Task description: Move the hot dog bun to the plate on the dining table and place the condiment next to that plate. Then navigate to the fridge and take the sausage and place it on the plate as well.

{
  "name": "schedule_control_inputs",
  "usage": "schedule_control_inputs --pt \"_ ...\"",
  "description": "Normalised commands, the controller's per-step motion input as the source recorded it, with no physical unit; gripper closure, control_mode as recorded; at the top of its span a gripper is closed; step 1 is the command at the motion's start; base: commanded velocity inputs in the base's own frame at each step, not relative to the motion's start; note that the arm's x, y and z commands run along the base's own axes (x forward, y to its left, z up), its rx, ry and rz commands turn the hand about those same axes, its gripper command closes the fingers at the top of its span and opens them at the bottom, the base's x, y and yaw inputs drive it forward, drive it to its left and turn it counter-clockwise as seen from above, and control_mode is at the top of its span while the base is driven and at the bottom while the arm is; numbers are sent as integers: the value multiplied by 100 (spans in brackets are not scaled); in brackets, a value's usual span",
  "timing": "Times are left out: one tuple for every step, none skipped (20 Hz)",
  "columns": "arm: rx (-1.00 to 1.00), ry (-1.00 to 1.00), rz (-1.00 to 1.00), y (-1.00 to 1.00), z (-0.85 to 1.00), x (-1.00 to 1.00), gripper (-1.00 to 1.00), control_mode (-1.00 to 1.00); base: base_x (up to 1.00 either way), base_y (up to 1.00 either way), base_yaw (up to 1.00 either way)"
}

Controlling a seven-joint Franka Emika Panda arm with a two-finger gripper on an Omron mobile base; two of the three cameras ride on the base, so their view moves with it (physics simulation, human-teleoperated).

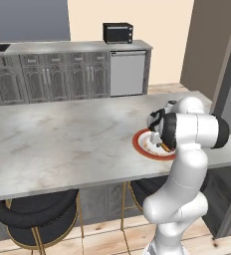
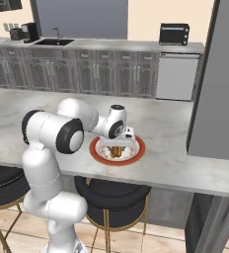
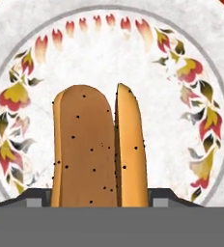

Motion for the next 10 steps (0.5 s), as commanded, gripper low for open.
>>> schedule_control_inputs --pt "-3 0 0 0 -4 19 -100 -100 0 0 0" --pt "-3 0 0 0 0 19 -100 -100 0 0 0" --pt "-3 0 0 0 0 15 -100 -100 0 0 0" --pt "-3 0 0 0 0 9 -100 -100 0 0 0" --pt "-5 -2 0 0 0 4 -100 -100 0 0 0" --pt "-7 -6 0 0 14 0 -100 -100 0 0 0" --pt "-9 -2 0 0 26 0 -100 -100 0 0 0" --pt "-10 0 0 3 38 0 -100 -100 0 0 0" --pt "-9 0 0 4 39 0 -100 -100 0 0 0" --pt "-8 0 0 6 41 0 -100 -100 0 0 0"
